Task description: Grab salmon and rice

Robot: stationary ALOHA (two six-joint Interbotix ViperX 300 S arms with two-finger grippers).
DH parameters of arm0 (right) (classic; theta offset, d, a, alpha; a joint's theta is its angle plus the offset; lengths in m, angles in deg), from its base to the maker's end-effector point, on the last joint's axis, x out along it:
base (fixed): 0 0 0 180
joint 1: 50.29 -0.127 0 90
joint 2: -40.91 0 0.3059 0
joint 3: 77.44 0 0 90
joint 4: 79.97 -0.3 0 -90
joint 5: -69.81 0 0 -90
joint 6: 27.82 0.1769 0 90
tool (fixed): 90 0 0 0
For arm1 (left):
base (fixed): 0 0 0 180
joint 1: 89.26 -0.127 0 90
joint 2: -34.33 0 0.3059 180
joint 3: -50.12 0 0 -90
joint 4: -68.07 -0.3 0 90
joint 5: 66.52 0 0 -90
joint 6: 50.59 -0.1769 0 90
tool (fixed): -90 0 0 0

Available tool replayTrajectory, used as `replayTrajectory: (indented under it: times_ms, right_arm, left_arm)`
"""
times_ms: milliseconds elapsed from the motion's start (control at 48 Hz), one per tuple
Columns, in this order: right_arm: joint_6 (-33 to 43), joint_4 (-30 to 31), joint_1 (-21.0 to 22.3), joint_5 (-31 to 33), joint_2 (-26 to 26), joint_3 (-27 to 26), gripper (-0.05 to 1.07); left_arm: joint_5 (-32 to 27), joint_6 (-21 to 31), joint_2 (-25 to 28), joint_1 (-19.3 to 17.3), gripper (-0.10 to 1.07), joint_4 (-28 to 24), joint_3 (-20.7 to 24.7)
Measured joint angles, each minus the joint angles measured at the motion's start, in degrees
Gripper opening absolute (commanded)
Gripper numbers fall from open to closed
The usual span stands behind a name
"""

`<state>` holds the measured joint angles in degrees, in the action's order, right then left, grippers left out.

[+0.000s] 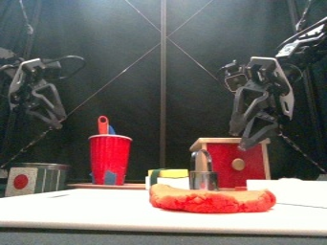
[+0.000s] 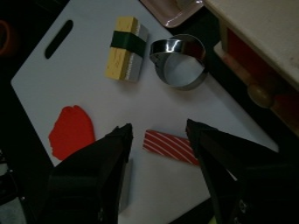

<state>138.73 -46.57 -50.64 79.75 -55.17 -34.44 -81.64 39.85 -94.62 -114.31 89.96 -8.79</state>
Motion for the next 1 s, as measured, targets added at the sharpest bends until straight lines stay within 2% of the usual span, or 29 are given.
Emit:
replayTrajectory:
  times_ms: [208, 438, 667, 1000]
  right_arm:
    - [0.0, 0.8, 0.1, 0.0, 0.0, -0.4, 0.87]
    - [0.1, 1.6, -0.2, -0.5, 1.6, -1.8, 0.87]
    - [0.1, 2.0, -1.4, -1.1, 5.4, -4.0, 0.87]
    - [0.0, 2.8, -3.7, 0.3, 5.5, -4.3, 0.87]
  left_arm:
    - [7.3, -0.1, 1.0, 11.5, 0.76, 0.6, 0.0]
    - [13.4, -0.2, 5.4, 19.9, 0.76, 0.7, 0.0]
    - [17.5, -0.3, 12.6, 23.5, 0.76, 0.4, 1.1]
    - [19.4, -0.3, 17.8, 26.9, 0.76, 0.5, 3.9]
